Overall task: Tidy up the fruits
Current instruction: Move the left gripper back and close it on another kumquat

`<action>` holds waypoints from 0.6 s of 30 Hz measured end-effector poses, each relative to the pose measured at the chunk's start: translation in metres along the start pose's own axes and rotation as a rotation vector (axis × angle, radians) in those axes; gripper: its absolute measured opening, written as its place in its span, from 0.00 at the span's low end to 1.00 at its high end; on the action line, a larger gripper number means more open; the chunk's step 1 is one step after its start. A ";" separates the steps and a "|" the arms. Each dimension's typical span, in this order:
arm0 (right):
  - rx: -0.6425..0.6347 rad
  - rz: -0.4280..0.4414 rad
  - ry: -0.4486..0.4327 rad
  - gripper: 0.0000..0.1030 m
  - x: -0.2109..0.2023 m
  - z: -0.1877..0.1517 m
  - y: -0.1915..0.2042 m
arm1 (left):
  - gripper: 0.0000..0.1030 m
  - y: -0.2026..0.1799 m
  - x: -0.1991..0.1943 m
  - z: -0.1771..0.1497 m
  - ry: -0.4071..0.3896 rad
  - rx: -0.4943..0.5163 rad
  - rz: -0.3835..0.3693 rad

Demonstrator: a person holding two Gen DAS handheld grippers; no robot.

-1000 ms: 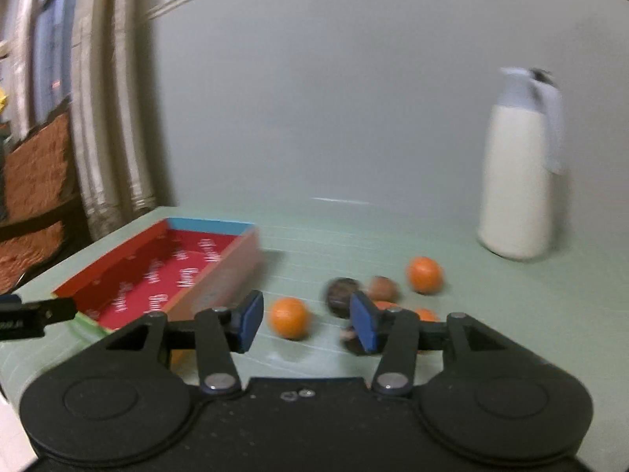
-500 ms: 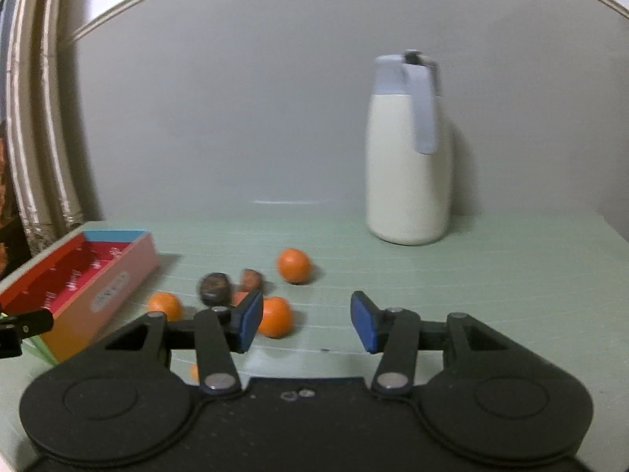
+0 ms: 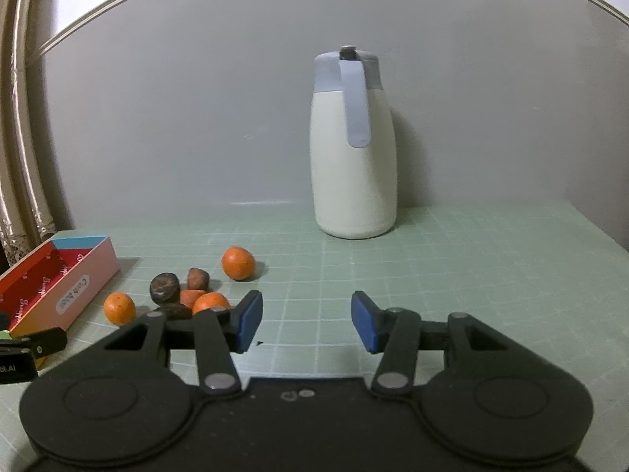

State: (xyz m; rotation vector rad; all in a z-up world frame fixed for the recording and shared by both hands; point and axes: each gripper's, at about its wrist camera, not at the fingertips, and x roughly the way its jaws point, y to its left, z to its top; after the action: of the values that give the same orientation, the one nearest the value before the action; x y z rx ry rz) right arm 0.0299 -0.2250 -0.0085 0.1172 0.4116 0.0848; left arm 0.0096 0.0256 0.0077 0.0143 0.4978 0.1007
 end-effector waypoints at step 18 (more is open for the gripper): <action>0.019 -0.027 -0.003 0.48 -0.006 -0.003 -0.018 | 1.00 -0.021 0.006 -0.001 0.014 0.028 -0.032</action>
State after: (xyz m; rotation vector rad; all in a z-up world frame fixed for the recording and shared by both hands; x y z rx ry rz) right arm 0.0246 -0.2434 -0.0115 0.1301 0.4108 0.0538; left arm 0.0170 0.0053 0.0034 0.0327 0.5128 0.0627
